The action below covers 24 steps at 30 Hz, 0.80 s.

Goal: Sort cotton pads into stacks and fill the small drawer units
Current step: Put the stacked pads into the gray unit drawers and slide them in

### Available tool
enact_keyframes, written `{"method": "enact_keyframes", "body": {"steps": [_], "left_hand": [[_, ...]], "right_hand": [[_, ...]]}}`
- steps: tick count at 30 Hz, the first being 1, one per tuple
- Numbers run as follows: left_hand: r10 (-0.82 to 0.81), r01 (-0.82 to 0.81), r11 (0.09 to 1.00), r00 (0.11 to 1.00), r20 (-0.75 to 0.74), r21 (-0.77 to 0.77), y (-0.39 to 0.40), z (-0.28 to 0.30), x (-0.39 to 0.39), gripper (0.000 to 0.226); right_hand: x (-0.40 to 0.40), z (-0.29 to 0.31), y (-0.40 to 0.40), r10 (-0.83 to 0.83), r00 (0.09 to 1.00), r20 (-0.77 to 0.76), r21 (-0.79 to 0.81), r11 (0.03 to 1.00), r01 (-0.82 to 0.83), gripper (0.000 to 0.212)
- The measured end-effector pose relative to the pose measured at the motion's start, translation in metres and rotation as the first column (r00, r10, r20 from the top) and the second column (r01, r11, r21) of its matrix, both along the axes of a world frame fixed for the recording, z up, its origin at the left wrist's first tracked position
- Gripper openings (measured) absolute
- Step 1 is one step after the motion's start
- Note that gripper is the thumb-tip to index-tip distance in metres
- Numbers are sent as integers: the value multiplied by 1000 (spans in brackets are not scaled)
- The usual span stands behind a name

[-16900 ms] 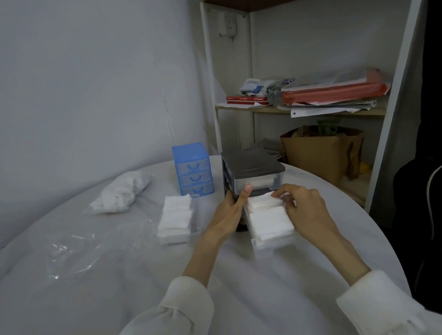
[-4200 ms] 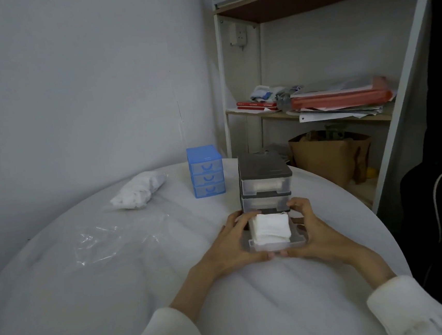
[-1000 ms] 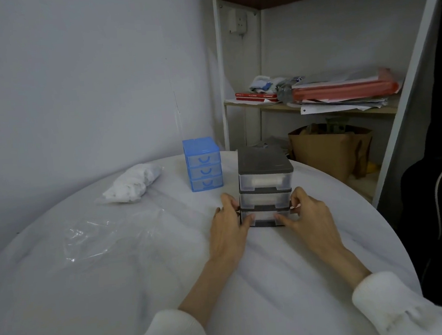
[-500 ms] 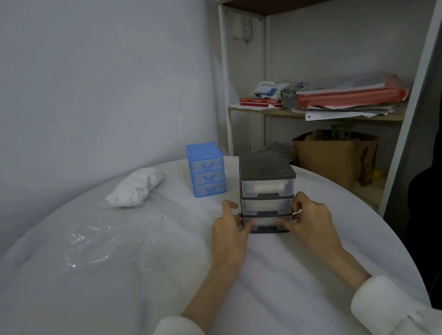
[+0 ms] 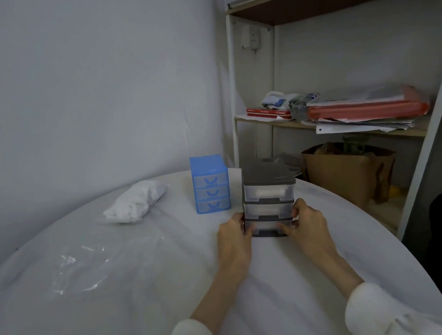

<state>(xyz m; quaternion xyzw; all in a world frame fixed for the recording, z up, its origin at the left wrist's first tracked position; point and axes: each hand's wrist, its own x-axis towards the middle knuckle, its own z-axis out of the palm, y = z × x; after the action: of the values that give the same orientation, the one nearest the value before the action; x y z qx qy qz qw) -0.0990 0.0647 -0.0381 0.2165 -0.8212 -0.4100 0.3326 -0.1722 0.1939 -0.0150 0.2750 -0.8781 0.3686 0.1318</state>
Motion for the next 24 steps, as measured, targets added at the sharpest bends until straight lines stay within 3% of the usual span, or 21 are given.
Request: {"method": "enact_keyframes", "body": {"steps": [4, 9, 12, 14, 19, 24], "left_hand": [[-3, 3, 1000, 1000, 4, -22, -3, -1, -4, 20], [-35, 43, 997, 993, 114, -67, -4, -5, 2, 31], [-21, 37, 995, 987, 160, -98, 1, -5, 15, 37], [-35, 49, 995, 987, 158, -84, 4, -5, 25, 35], [-45, 53, 996, 992, 119, -72, 2, 7, 55, 36], [27, -19, 993, 998, 62, -120, -35, 33, 100, 31]], "right_hand": [[-7, -3, -2, 14, 1000, 14, -11, 1000, -13, 31], [-1, -2, 2, 12, 997, 73, 12, 1000, -13, 22], [10, -7, 7, 6, 997, 79, 23, 1000, -8, 34], [22, -7, 9, 18, 992, 121, 40, 999, -23, 31], [53, -6, -9, 117, 960, 253, 76, 987, -141, 6], [102, 8, -50, 312, 861, 402, 0, 940, -340, 8]]}}
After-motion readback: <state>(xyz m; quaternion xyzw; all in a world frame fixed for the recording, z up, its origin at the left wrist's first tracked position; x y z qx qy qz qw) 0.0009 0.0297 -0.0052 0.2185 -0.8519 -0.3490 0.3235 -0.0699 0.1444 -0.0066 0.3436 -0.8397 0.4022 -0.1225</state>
